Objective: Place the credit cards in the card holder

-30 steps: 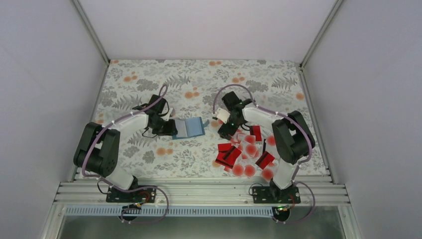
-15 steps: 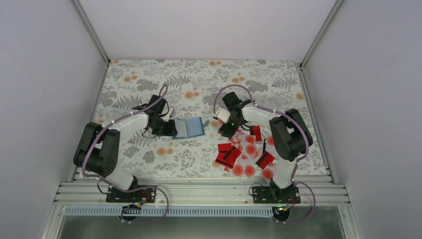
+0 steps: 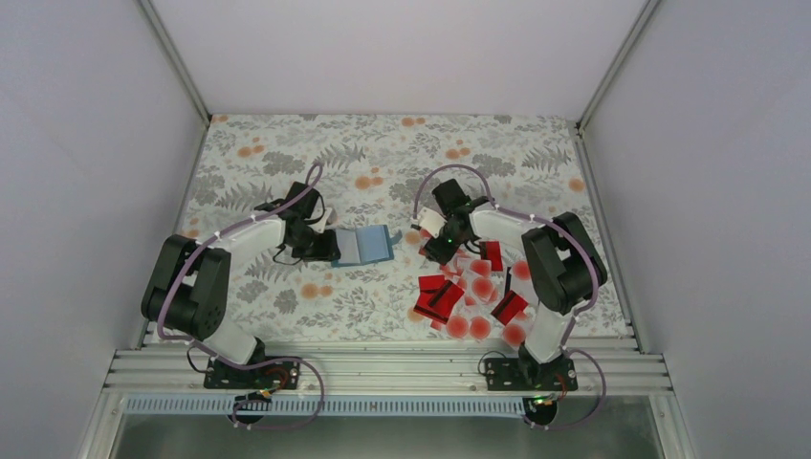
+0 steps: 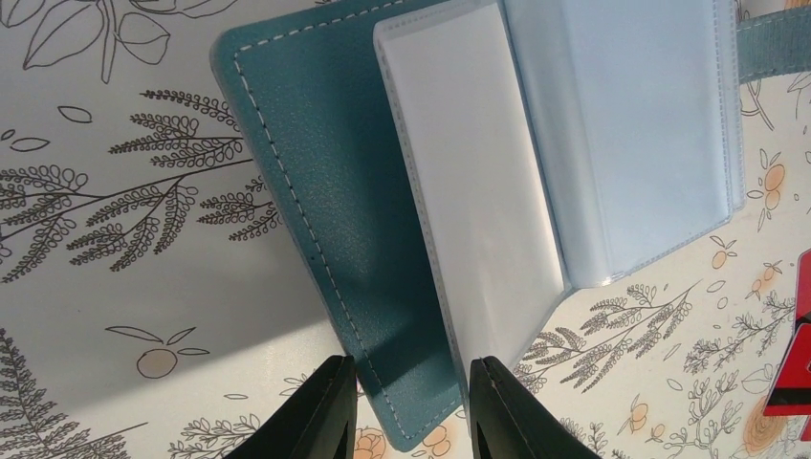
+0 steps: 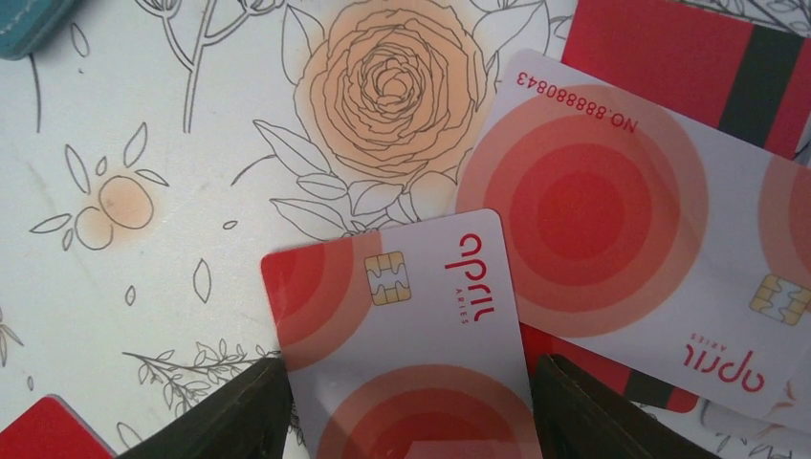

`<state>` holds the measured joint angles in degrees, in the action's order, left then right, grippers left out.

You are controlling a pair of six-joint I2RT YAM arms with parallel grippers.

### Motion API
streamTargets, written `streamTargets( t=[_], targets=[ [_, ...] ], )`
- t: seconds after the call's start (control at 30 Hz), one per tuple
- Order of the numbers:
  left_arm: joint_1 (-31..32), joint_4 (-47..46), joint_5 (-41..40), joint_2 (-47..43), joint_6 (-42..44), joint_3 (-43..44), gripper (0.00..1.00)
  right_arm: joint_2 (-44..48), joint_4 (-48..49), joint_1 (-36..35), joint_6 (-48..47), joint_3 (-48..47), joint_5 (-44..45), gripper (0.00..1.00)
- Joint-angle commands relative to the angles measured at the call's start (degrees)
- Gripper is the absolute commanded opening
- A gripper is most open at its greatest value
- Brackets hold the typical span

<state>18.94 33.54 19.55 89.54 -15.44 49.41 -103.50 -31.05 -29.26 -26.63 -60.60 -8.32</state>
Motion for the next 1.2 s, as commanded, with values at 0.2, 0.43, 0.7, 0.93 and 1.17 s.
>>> streamTargets(
  t=[0.2, 0.43, 0.7, 0.93, 1.17],
  targets=[
    [0.1, 0.1, -1.3, -1.4, 0.2, 0.9, 0.32, -2.6, 0.1, 0.1, 1.2, 2.8, 1.6, 0.57],
    [0.2, 0.1, -1.6, -2.1, 0.0, 1.2, 0.32, -1.9, -0.1, 0.1, 4.7, -0.1, -1.9, 0.51],
    [0.2, 3.0, -2.3, -5.8, -0.5, 5.6, 0.32, -1.0, -1.1, 0.1, 6.7, -2.9, -3.6, 0.49],
    [0.2, 4.6, -1.6, -6.0, -0.7, 9.0, 0.32, -0.4, -1.9, 0.1, 7.4, -3.1, -4.3, 0.47],
    [0.7, 3.3, 2.5, -8.1, 2.3, 12.9, 0.36, 2.1, -3.0, 0.0, 5.9, -0.7, -1.1, 0.95]
  ],
)
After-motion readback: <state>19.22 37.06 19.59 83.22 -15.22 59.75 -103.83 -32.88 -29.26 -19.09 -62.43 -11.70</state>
